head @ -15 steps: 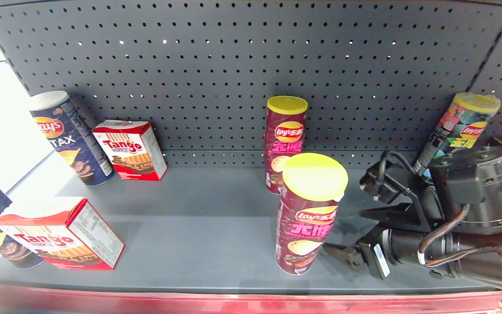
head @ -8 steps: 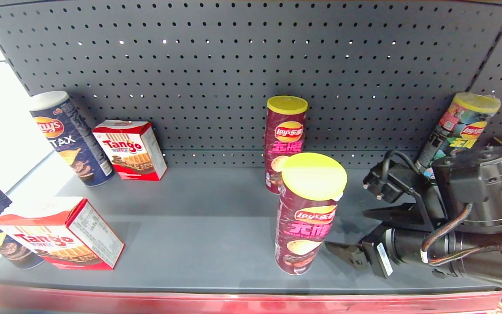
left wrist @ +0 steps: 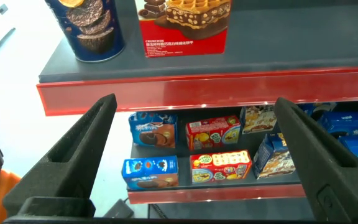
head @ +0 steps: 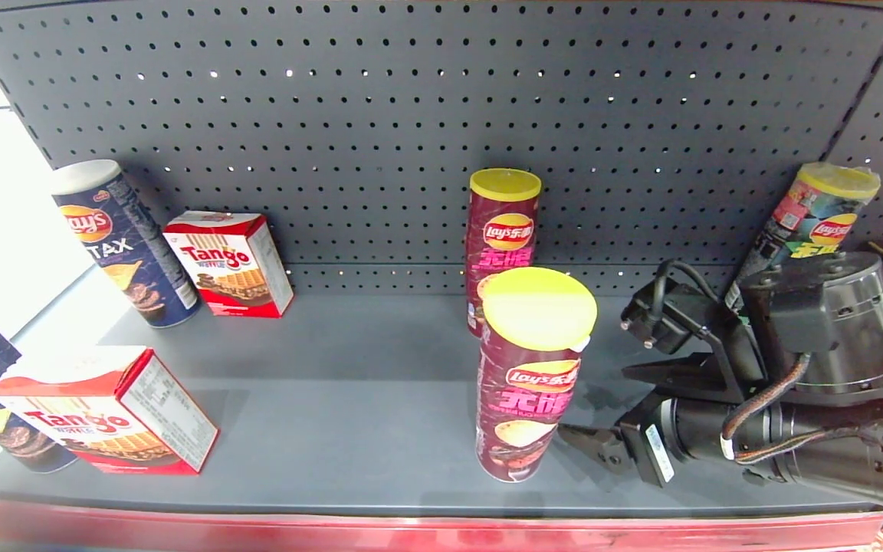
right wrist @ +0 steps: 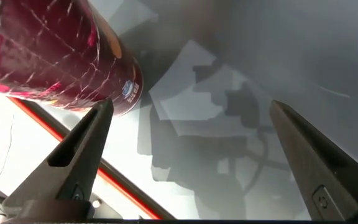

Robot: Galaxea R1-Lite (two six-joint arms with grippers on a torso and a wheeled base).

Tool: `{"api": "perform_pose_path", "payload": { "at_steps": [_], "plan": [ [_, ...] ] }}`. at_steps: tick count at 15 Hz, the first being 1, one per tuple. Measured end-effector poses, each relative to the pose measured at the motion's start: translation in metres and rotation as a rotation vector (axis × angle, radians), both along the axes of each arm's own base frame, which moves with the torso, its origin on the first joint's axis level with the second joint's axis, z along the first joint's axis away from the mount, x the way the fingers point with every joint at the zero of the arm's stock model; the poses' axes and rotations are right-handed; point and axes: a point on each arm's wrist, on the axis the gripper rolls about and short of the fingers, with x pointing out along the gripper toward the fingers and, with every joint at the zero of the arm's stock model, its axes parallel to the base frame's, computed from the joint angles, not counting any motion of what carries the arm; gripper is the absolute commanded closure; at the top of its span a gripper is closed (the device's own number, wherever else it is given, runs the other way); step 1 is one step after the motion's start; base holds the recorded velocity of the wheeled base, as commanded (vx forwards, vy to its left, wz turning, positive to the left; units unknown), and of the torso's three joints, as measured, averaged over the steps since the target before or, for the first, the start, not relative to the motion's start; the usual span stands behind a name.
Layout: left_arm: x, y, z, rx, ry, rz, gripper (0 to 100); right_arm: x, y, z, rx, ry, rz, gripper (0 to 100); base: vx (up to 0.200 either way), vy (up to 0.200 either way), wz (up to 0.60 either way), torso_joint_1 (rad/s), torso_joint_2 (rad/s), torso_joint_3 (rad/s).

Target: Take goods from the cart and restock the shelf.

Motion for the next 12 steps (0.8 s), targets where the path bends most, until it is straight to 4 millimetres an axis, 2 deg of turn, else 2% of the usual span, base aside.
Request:
{"api": "perform_pose_path", "payload": {
  "at_steps": [7, 12],
  "plan": [
    [0.000, 0.000, 0.000, 0.002, 0.000, 0.000, 0, 0.001, 0.000, 0.000, 0.000, 0.000, -0.004, 0, 0.000, 0.000, 0.00, 0.000, 0.00, 0.000],
    [0.000, 0.000, 0.000, 0.004, 0.000, 0.000, 0, 0.001, -0.015, 0.014, 0.040, -0.043, -0.048, 0, 0.000, 0.000, 0.00, 0.000, 0.00, 0.000]
  ]
}}
